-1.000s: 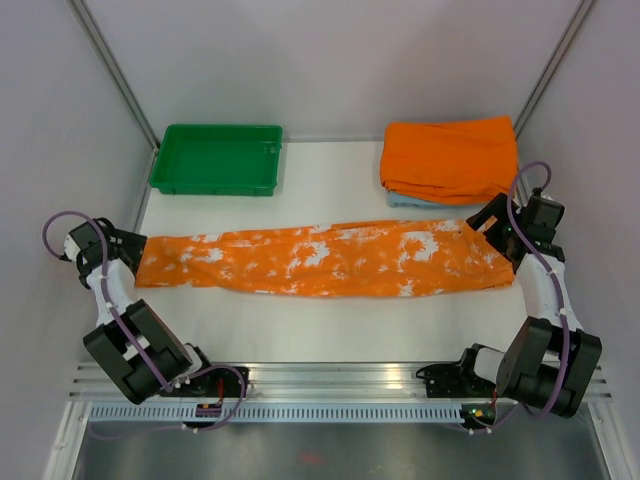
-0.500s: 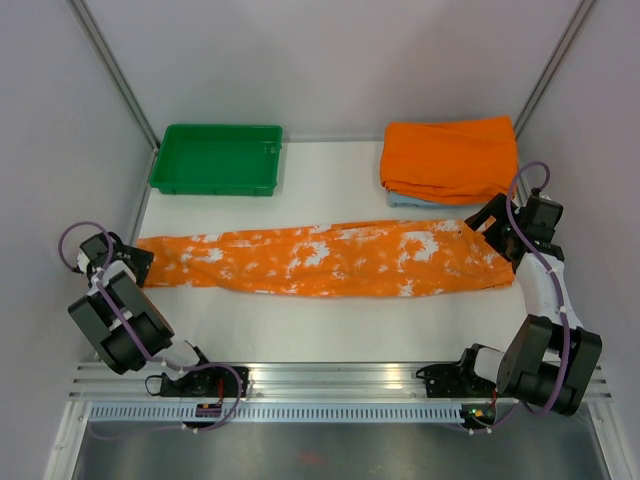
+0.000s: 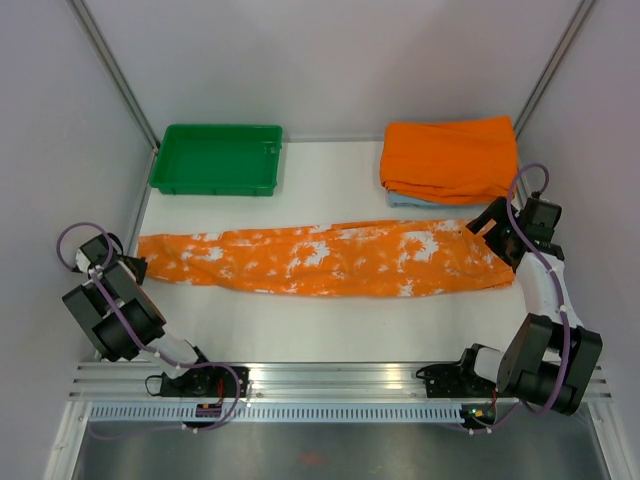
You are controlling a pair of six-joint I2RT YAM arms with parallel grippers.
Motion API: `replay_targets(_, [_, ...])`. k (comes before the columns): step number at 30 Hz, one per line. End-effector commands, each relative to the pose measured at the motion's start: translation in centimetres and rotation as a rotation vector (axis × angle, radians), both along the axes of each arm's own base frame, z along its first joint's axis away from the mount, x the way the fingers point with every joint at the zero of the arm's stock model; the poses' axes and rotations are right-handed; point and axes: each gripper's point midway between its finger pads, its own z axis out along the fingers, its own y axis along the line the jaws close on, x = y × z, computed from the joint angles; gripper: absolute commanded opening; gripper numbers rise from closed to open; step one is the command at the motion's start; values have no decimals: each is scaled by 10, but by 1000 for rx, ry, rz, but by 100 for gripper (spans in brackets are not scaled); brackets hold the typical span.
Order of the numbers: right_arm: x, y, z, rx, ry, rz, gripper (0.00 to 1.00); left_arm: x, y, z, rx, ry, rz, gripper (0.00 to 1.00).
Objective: Fold and stack the trousers
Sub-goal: Fold the trousers
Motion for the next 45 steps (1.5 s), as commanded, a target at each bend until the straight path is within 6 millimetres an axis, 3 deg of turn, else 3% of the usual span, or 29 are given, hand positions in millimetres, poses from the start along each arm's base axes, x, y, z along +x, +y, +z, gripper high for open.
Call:
replay_targets(1, [6,-5,19,-36,-39,-12,98,-9,-21,-22,-88,37,-36,17])
replay_targets(2, [6,-6,19,-36,-41,-15,98,-9,-21,-22,-86,38,-44,2])
replay_targets(5, [8,-6,23,-38,-48,-15,98,-5,-21,-14,-63,25,-83,2])
replay_targets(9, [10,-5,26,-29,-52,-8,98,3,-12,29,53,-36,-131,2])
replay_targets(12, [12,0,27,-6,-61,13,98,16,-12,85,181,-125,-247,2])
replay_targets(13, [14,2,28,2,-68,17,98,21,-16,112,241,-188,-292,2])
replay_targets(15, [15,10,28,38,-81,48,98,30,-25,147,341,-271,-389,2])
replay_targets(17, [18,17,32,52,-106,76,98,38,-42,180,435,-310,-495,2])
replay_targets(20, [22,36,36,71,-126,155,98,54,-78,196,522,-319,-636,2])
replay_targets(21, [24,49,39,83,-136,205,98,63,-103,204,550,-351,-701,2])
replay_targets(27, [28,94,42,120,-154,333,96,53,-191,255,627,-574,-870,2])
replay_targets(30, [25,101,37,133,-141,352,96,38,-241,253,633,-652,-1042,2])
replay_targets(32, [23,101,32,130,-130,344,96,36,-258,243,630,-646,-1098,2])
replay_targets(33, [22,100,31,126,-128,340,96,33,-278,235,598,-640,-1155,2])
replay_targets(35, [20,97,27,119,-118,326,96,35,-288,225,577,-607,-1149,2])
replay_targets(36, [19,97,25,122,-111,320,96,32,-308,220,557,-609,-1188,2])
replay_targets(37, [18,97,21,128,-98,316,96,33,-315,217,549,-607,-1180,2])
replay_targets(38, [18,97,18,133,-88,311,96,37,-309,211,577,-560,-1108,2])
replay_targets(39, [17,98,14,144,-76,307,96,33,-330,200,558,-541,-1156,2])
replay_targets(41, [16,98,10,150,-67,297,96,33,-351,196,561,-541,-1139,2])
replay_targets(43, [15,97,6,156,-53,282,97,35,-367,177,518,-495,-1122,2])
replay_targets(44, [16,96,7,151,-53,278,97,38,-368,176,527,-472,-1069,2])
replay_targets(45, [14,95,5,149,-38,272,97,35,-381,172,510,-466,-1075,2])
